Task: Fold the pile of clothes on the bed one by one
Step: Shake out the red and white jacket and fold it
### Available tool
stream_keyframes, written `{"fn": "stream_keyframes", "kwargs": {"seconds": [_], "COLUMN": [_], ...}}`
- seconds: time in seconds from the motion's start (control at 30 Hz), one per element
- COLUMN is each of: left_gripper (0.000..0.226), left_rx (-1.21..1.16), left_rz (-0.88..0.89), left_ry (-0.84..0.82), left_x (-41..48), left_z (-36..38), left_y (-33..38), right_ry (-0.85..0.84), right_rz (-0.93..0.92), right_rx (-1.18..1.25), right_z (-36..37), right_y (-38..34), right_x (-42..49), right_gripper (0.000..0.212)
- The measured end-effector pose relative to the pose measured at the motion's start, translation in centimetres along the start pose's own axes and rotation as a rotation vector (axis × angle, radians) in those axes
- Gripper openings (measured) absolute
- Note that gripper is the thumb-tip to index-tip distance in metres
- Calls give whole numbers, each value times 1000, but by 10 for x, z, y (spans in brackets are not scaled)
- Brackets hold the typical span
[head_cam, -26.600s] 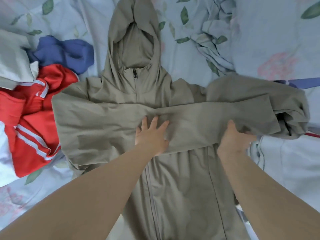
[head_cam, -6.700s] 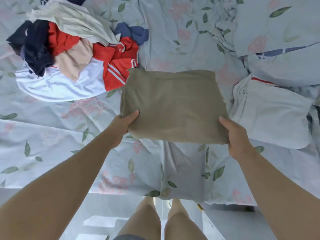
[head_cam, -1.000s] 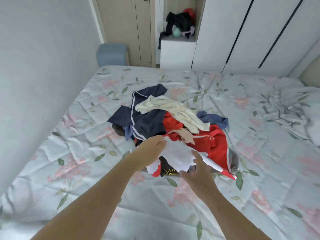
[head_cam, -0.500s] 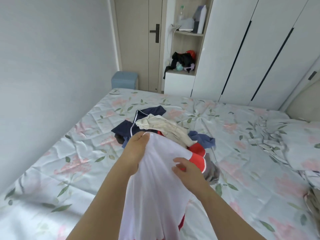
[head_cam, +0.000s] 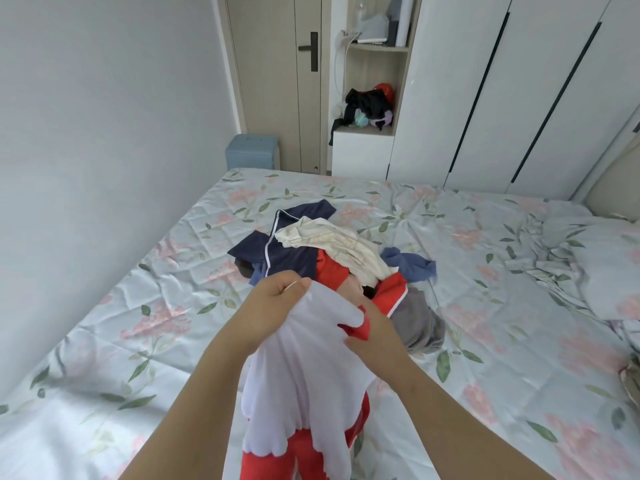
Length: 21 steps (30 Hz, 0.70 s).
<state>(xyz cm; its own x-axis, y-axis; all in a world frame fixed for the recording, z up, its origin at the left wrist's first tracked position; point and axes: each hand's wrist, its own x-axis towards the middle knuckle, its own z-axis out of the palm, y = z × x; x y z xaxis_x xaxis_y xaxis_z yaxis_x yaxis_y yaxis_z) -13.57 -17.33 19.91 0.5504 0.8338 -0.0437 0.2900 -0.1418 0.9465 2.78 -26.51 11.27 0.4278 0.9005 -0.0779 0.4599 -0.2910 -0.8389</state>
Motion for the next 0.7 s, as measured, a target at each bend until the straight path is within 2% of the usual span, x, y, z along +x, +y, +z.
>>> {"fn": "stream_keyframes", "kwargs": {"seconds": [0.07,0.17,0.23,0.33,0.4,0.5,0.57,0.63,0.7], "left_gripper": [38,42,41,39,44,45,40,28,15], "left_rx": [-21,-146,-225,-244,-197,-44,106,156,-10], "left_rz": [85,140,151,166,146,8,-93,-119,-74], "left_ry": [-50,-66,-89,-75,85,434,495,295,-84], "left_x": [-1,-2,-1,5,18,43,55,58,50], "left_z": [-9,-23,-30,-34,-36,-42,-42,-35,-23], "left_y": [21,45,54,58,50,23,2,-7,-1], "right_ry": [64,23,-43,-125,-142,-144,-195,-259,-286], "right_rz": [-65,-97,-131,-160,-116,-70,-64,-70,-71], "right_rx": [-95,-230,-358,-427,-426,-218,-124,-8,141], "right_z": [-3,-9,-14,-24,-36,-60,-73,-78,-79], "right_y": [-2,-13,-20,-26,-34,-52,-72,-89,-100], "right_x": [15,28,34,44,48,48,48,50,55], "right_gripper": [67,73,63,36,33,34,42,41,42]}}
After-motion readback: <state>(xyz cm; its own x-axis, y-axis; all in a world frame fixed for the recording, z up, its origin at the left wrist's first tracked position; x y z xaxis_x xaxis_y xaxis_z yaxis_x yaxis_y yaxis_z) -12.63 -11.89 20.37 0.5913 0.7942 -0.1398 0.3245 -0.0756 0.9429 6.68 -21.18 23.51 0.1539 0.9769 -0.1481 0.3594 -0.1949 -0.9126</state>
